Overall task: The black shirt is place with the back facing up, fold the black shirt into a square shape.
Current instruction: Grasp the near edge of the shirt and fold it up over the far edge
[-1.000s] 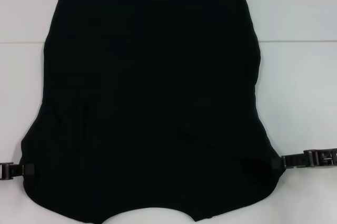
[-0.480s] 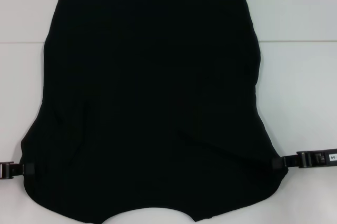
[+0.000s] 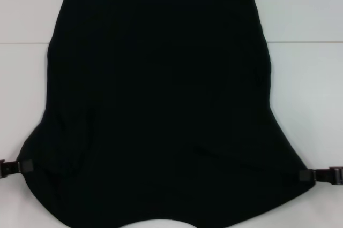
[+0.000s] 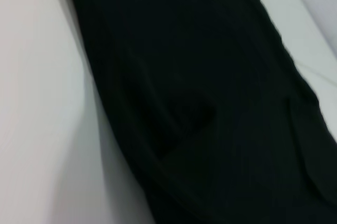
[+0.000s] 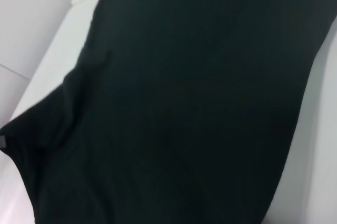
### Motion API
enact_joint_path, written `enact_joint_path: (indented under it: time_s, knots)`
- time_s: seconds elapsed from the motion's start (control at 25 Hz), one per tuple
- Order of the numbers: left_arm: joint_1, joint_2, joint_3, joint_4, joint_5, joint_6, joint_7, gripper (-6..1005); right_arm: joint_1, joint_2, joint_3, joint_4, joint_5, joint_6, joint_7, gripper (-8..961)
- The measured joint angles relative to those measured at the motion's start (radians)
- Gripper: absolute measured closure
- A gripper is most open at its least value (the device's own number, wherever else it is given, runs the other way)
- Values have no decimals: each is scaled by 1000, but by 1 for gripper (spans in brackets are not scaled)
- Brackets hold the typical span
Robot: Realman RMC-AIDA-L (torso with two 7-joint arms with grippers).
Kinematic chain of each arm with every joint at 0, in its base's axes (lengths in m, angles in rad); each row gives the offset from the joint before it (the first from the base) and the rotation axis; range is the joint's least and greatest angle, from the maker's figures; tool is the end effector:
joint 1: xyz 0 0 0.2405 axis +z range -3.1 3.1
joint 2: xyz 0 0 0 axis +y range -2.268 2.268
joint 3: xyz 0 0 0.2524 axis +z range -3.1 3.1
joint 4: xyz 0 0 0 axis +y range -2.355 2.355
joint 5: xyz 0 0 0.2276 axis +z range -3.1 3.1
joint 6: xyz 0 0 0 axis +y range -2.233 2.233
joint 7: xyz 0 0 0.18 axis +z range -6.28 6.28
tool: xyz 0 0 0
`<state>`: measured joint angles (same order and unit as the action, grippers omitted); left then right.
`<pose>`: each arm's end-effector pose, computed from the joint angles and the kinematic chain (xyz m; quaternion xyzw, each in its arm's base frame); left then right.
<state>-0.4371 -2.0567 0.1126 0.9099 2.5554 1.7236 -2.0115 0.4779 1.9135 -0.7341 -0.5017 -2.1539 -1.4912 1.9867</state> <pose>-0.3733 0.2907 0.0598 -0.7570 -0.5991 -0.1789 0.1899 0.3446 0.3261 -0.0053 -0.8181 0.5515 0.1388 0.0853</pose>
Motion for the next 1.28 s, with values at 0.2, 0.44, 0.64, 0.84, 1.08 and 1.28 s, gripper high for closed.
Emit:
enact_joint_path:
  time_s: [0.2, 0.44, 0.64, 0.84, 1.08, 1.28]
  knots:
    - [27, 7, -67, -1, 0, 50, 12, 969, -60, -23, 69, 0, -1, -69, -87, 921]
    - [58, 1, -83, -1, -1, 137, 41, 968, -117, -41, 126, 0, -3, -124, -152, 920]
    - [87, -6, -83, -2, -1, 211, 61, 969, -148, -50, 140, 0, -17, -163, -184, 921]
    - [115, -16, -83, -1, 3, 264, 73, 968, -173, -50, 155, 0, -38, -196, -210, 920]
    - [122, -23, -83, -21, -36, 267, 76, 968, -163, -55, 203, -3, -58, -217, -217, 920]
    - [46, 0, -82, -85, -90, 236, 76, 968, -94, -50, 228, -4, -54, -212, -224, 921]
